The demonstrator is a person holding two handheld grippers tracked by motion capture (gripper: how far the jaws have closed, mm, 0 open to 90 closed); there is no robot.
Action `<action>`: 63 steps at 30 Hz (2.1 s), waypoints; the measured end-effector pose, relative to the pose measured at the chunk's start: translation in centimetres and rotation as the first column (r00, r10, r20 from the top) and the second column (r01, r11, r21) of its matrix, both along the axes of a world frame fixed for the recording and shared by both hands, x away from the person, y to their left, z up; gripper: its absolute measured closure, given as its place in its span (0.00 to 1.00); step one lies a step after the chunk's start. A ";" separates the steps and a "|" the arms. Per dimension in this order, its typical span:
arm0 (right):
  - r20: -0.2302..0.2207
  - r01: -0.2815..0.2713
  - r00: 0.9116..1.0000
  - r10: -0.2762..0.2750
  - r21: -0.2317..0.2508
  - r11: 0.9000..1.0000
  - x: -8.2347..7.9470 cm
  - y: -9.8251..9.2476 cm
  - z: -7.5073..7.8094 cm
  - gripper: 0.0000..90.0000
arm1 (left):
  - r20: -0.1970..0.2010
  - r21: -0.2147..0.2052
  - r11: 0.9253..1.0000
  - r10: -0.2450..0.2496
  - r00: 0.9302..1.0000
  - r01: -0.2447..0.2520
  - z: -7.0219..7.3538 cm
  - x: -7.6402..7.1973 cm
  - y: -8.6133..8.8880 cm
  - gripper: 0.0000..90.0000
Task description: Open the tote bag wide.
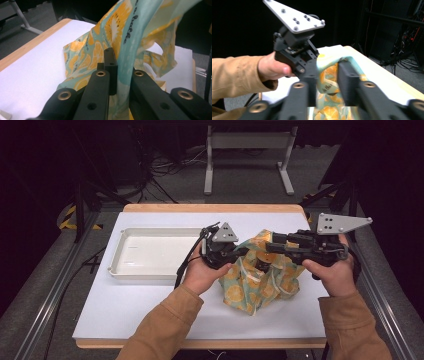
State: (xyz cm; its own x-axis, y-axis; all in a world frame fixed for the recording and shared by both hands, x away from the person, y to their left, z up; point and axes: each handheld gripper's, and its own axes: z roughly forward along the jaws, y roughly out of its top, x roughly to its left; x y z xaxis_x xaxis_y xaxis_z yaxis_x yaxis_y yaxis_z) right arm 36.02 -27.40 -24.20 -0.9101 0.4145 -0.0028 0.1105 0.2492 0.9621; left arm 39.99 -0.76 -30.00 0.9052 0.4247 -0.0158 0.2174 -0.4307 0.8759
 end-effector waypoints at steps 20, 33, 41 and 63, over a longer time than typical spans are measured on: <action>0.036 0.250 0.968 -0.250 -0.010 0.968 -3.3 -6.1 -4.0 0.34 | -0.020 -0.039 0.999 0.020 1.000 -0.021 0.1 0.5 0.9 1.00; 0.021 0.297 0.955 -0.297 -0.094 0.950 -3.5 -6.1 -7.7 0.22 | -0.018 -0.043 0.999 0.018 1.000 -0.018 0.4 0.5 1.3 1.00; 0.019 0.301 0.953 -0.301 -0.128 0.945 -2.5 -5.6 -9.2 0.17 | -0.017 -0.044 0.999 0.017 1.000 -0.017 0.4 0.5 1.4 1.00; -0.024 0.300 0.950 -0.311 -0.204 0.932 -0.9 -6.2 -9.2 0.99 | -0.012 -0.045 0.999 -0.008 1.000 0.008 0.6 0.2 1.7 0.99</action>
State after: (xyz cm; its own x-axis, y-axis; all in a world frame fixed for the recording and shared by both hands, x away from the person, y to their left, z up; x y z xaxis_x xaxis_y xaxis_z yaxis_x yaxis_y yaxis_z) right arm 35.12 -33.55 -33.38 -0.7406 0.6687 -0.0658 0.2618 0.3774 0.8883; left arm 40.21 0.96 -29.38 0.9082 0.4159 -0.0458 0.2248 -0.3927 0.8918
